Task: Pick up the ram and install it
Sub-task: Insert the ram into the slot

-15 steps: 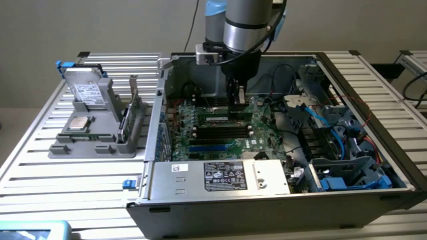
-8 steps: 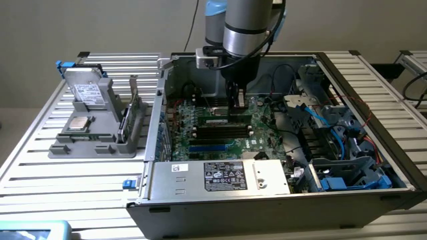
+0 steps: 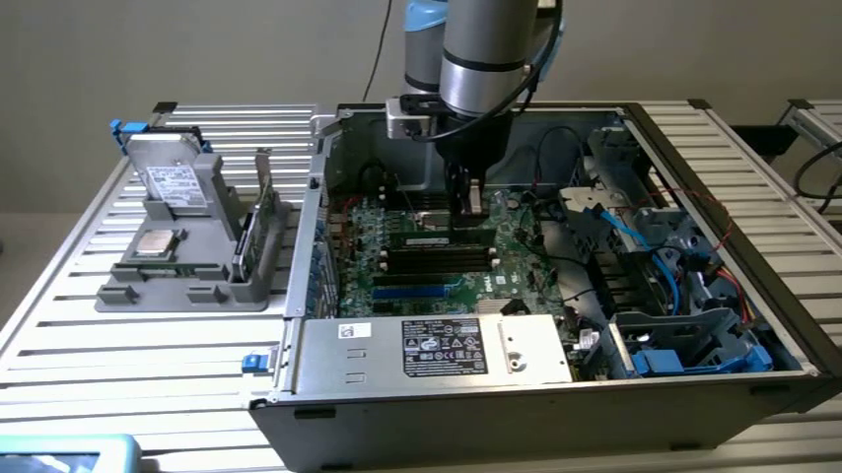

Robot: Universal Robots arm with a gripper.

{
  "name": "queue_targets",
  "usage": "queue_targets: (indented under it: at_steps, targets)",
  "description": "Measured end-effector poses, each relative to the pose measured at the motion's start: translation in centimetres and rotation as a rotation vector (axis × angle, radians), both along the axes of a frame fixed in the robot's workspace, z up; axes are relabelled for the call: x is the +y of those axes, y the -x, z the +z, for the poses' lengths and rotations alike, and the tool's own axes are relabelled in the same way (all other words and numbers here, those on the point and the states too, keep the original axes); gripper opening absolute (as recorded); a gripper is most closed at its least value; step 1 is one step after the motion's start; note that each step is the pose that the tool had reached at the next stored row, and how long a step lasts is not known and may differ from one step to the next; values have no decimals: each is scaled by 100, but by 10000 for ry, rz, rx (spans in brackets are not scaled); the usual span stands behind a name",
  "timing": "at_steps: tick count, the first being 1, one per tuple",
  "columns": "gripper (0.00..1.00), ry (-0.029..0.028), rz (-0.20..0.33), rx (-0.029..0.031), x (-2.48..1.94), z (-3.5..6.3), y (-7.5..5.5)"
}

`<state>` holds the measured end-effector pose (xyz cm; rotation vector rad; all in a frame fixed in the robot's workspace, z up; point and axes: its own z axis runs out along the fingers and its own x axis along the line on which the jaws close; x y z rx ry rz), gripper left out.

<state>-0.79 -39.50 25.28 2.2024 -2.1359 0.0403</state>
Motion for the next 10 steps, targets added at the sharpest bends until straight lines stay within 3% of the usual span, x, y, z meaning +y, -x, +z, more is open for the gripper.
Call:
queue_targets:
  at_steps: [10]
  targets:
    - [13, 14, -1, 0, -42, -46, 0]
